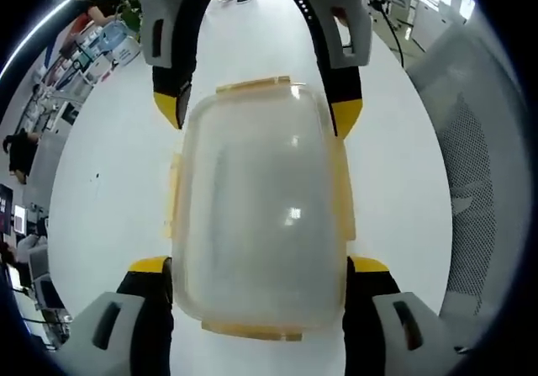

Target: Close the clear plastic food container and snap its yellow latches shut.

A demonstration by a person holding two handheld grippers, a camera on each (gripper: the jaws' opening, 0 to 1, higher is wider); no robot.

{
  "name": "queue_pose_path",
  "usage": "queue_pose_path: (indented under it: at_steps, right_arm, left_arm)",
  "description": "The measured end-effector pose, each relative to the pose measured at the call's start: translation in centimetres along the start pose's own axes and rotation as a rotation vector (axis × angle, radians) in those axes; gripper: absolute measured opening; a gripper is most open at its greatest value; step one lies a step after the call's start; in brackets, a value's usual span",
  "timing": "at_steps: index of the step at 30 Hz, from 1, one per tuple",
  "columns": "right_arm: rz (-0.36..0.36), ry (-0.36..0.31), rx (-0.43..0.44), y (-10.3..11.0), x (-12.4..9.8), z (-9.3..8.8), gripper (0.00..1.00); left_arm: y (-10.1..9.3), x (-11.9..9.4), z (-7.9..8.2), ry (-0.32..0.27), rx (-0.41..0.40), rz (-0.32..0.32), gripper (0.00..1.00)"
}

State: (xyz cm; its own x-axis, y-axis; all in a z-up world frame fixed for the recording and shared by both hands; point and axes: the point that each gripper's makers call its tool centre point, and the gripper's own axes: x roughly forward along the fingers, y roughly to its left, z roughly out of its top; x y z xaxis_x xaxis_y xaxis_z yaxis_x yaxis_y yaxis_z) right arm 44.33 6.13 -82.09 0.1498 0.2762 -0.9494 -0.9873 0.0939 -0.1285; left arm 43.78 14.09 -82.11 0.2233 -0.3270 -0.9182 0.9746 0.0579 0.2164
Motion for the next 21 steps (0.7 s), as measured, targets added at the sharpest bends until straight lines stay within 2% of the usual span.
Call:
queue_pose_path:
  at_steps: [11,21]
  right_arm:
    - [-0.038,-0.032,0.024,0.5,-0.9,-0.1,0.92]
    - [-0.068,-0.059,0.057,1.2,-1.9,-0.1,0.91]
  left_arm:
    - [0.0,-0.8,0.6,-0.033,-0.033,0.038,0.88]
    - [-1.2,-1.5,-0.1,-0.024,-0.042,0.044,0.88]
